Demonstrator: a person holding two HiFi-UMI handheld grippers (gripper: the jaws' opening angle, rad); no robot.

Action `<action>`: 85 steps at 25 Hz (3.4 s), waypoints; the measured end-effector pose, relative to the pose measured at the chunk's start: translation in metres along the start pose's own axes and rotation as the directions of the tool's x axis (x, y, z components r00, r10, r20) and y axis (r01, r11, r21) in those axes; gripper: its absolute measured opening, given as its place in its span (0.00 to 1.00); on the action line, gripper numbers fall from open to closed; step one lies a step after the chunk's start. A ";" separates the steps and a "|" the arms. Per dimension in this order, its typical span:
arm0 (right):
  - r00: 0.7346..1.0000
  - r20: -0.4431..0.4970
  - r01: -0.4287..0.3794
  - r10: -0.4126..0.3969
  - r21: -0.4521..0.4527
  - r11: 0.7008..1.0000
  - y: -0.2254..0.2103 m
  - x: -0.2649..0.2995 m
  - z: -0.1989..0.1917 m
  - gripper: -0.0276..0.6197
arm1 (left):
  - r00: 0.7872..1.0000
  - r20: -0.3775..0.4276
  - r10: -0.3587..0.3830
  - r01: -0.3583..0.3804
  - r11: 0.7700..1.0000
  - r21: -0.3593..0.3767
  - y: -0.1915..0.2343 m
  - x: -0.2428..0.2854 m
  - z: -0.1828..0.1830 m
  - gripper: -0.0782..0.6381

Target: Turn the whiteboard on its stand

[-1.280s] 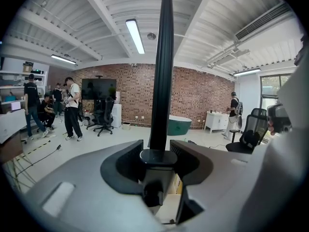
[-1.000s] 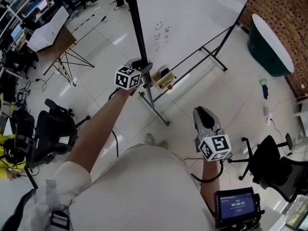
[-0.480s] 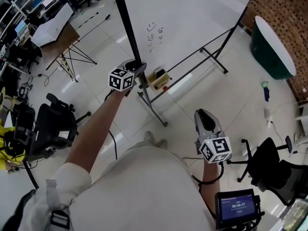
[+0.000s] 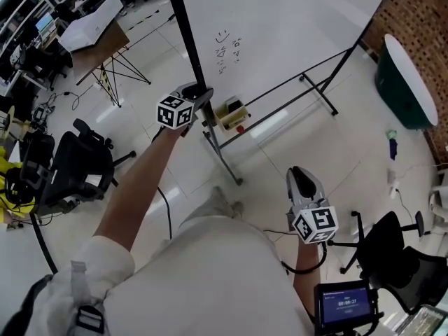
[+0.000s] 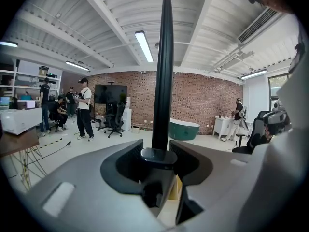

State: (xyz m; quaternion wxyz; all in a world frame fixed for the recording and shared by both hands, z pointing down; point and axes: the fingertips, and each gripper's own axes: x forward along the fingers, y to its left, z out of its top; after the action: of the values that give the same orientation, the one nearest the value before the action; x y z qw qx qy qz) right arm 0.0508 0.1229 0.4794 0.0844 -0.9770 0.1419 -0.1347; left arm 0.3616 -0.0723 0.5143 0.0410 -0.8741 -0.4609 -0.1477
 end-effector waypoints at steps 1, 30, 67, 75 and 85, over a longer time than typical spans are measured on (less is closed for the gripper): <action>1.000 -0.004 -0.005 0.005 0.002 1.000 -0.001 -0.001 -0.002 0.13 | 1.000 0.004 0.003 -0.003 1.000 -0.001 0.000 -0.002 0.000 0.37; 0.984 -0.061 -0.167 0.166 -0.009 0.986 0.083 0.063 -0.008 0.13 | 0.999 0.030 0.030 -0.029 0.999 -0.015 -0.001 -0.095 -0.028 0.37; 0.980 -0.062 -0.192 0.189 -0.048 0.980 0.241 0.093 -0.039 0.13 | 0.999 0.022 0.044 -0.043 0.999 -0.019 0.018 -0.243 -0.088 0.37; 0.976 -0.074 -0.209 0.207 -0.028 0.977 0.258 0.092 -0.050 0.13 | 0.998 0.034 0.054 -0.053 0.998 -0.025 0.014 -0.259 -0.086 0.37; 0.964 -0.092 -0.252 0.248 -0.029 0.967 0.274 0.083 -0.047 0.13 | 0.997 0.034 0.072 -0.071 0.997 -0.033 0.004 -0.280 -0.079 0.37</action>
State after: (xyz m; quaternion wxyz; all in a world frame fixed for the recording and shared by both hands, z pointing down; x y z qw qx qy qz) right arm 0.0439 -0.1666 0.4885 0.0746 -0.9460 0.2702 -0.1627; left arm 0.1987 -0.3128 0.5069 0.0242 -0.8930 -0.4277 -0.1380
